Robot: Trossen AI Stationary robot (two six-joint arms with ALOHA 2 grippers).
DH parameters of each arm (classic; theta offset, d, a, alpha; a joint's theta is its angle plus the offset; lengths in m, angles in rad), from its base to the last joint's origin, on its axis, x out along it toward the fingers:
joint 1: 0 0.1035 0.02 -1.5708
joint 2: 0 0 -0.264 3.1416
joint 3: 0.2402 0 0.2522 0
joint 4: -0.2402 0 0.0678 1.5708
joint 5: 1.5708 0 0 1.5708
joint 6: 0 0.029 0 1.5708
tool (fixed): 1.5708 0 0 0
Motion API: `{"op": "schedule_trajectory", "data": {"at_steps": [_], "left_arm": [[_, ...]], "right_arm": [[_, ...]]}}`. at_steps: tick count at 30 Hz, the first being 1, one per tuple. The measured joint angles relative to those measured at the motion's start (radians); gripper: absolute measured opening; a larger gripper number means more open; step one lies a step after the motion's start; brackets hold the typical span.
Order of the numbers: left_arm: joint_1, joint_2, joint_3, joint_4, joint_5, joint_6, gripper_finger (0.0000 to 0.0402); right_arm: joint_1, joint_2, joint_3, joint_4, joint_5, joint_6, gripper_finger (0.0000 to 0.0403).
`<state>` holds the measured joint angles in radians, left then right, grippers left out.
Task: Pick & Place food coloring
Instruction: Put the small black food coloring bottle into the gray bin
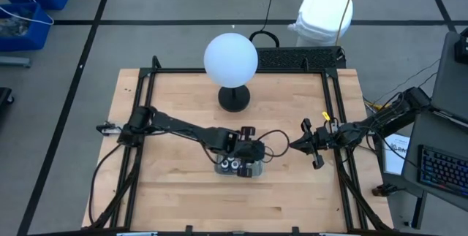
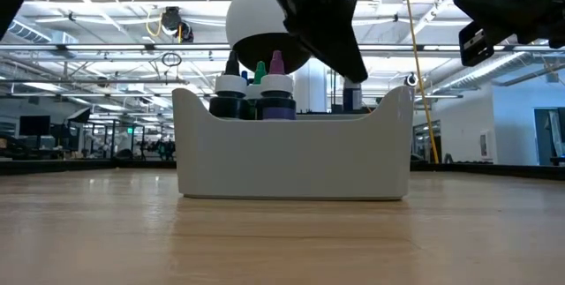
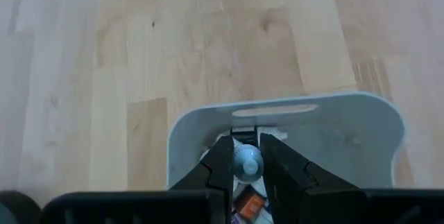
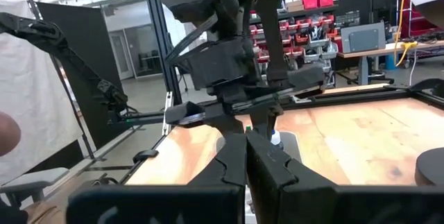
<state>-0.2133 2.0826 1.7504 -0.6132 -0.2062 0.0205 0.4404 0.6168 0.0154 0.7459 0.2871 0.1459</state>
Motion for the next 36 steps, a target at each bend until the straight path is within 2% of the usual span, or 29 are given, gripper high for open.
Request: {"op": "schedule_trajectory", "data": {"at_steps": [6,10,21,36], "left_arm": [[0.015,0.000,-0.005,-0.014,-0.007,-0.015,0.0056],[0.033,0.000,-0.005,-0.031,-0.049,-0.030,0.0056],[0.016,0.000,-0.007,-0.104,-0.025,-0.056,0.0057],[-0.007,0.005,-0.141,0.032,-0.004,-0.090,0.0058]], "right_arm": [[0.000,0.000,0.000,-0.003,0.000,0.000,0.0000],[0.000,0.000,0.000,-0.003,0.000,-0.001,0.0000],[0.000,0.000,0.000,-0.006,-0.001,0.006,0.0000],[0.000,0.000,0.000,-0.018,-0.001,0.010,0.0000]]}}
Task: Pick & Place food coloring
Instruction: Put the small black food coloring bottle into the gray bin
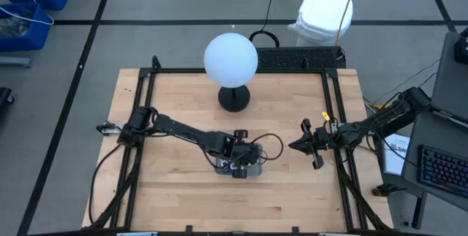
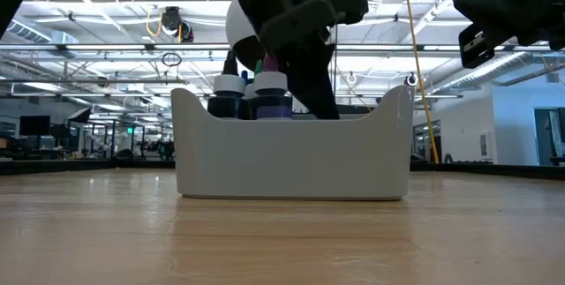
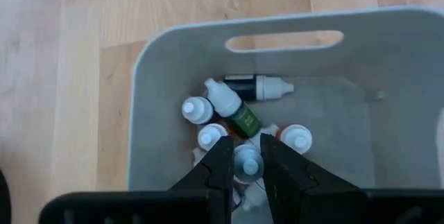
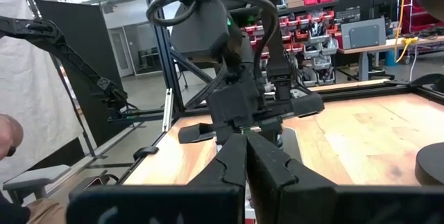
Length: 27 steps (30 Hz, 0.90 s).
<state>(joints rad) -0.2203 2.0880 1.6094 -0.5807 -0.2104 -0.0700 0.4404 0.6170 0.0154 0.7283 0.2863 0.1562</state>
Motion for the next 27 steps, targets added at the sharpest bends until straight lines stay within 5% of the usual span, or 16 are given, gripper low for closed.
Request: {"op": "schedule_trajectory", "data": {"at_steps": [27], "left_arm": [[0.006,0.002,-0.005,0.040,0.084,0.008,0.0077]], "right_arm": [[0.000,0.000,0.000,0.000,0.000,-0.003,0.0000]]}}
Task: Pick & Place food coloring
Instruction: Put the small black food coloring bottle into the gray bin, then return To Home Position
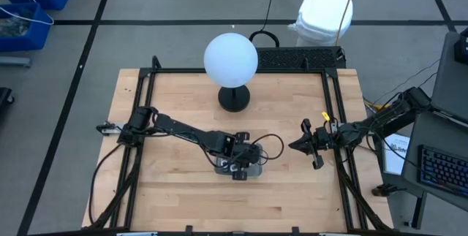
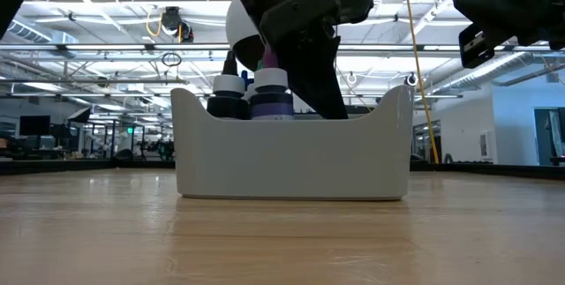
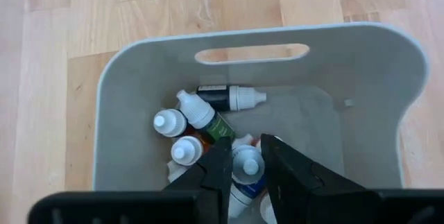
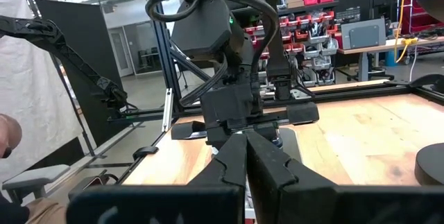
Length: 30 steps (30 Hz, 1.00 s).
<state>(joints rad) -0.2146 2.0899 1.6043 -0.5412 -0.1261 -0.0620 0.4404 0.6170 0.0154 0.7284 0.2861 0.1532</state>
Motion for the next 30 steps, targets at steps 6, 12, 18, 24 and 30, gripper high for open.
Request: {"op": "schedule_trajectory", "data": {"at_steps": [6,12,18,24,30], "left_arm": [[0.001,0.001,-0.001,0.015,0.032,-0.001,0.0100],[0.001,0.002,-0.001,0.021,0.032,0.001,0.0101],[0.000,-0.012,0.022,0.007,0.039,0.061,0.0101],[-0.049,-0.152,0.149,-0.137,0.022,0.135,0.0094],[-0.159,-0.433,0.140,-0.282,-0.169,0.182,0.0021]], "right_arm": [[0.000,0.000,0.000,0.000,0.000,0.000,0.0000],[0.000,0.000,0.000,0.000,0.000,0.000,0.0000],[0.000,0.000,0.000,0.000,0.000,0.000,0.0000],[0.000,0.000,0.000,-0.007,0.000,0.000,0.0000],[0.000,0.000,0.000,-0.008,0.000,-0.001,0.0000]]}}
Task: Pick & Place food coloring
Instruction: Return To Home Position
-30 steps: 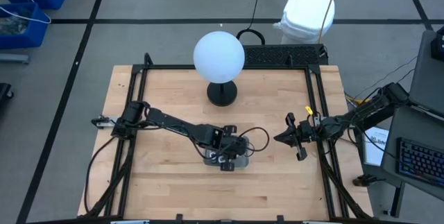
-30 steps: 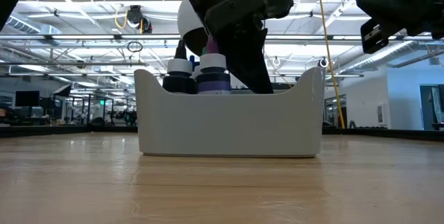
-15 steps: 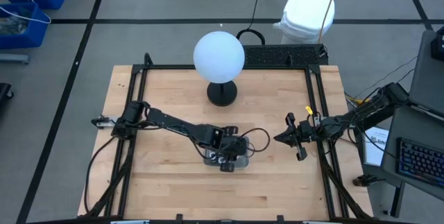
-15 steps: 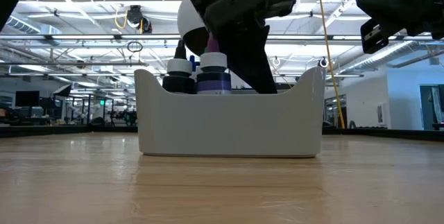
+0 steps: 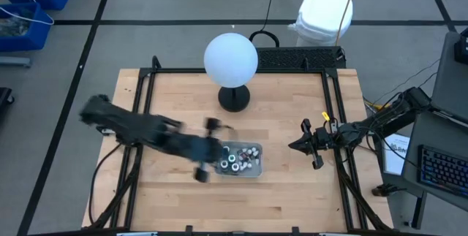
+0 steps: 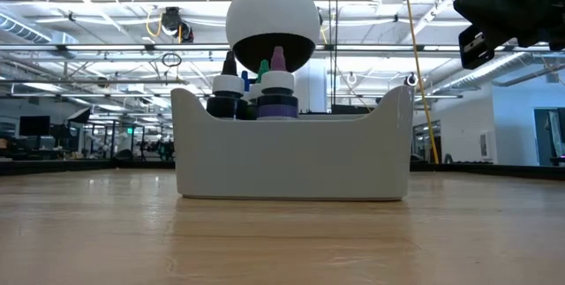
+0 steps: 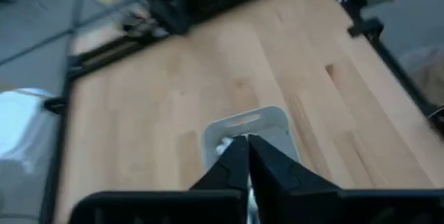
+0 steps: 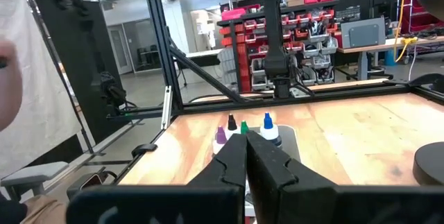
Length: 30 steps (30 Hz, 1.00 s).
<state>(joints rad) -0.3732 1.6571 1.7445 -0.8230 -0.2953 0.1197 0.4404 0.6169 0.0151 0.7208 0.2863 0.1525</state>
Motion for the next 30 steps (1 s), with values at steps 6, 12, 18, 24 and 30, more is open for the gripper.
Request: {"op": "schedule_trajectory", "data": {"at_steps": [6,12,18,24,30], "left_arm": [[-0.115,-0.378,-0.314,0.087,-0.088,-0.046,0.0008],[-0.115,-0.794,-0.909,0.470,-0.176,-0.152,0.0006],[-0.020,-1.106,-1.364,0.831,-0.149,-0.195,0.0007],[0.032,-1.360,-1.598,1.012,-0.078,-0.026,0.0004],[0.089,-1.561,-1.565,0.899,-0.001,0.085,0.0004]], "right_arm": [[0.000,0.000,0.000,-0.001,0.000,-0.008,0.0000],[0.000,0.000,0.000,0.000,0.012,-0.063,0.0000],[-0.001,0.005,0.000,-0.043,0.178,-0.058,0.0000],[0.000,0.005,0.000,-0.052,0.244,-0.082,0.0000],[0.000,-0.039,0.000,-0.051,0.235,-0.147,0.0000]]}}
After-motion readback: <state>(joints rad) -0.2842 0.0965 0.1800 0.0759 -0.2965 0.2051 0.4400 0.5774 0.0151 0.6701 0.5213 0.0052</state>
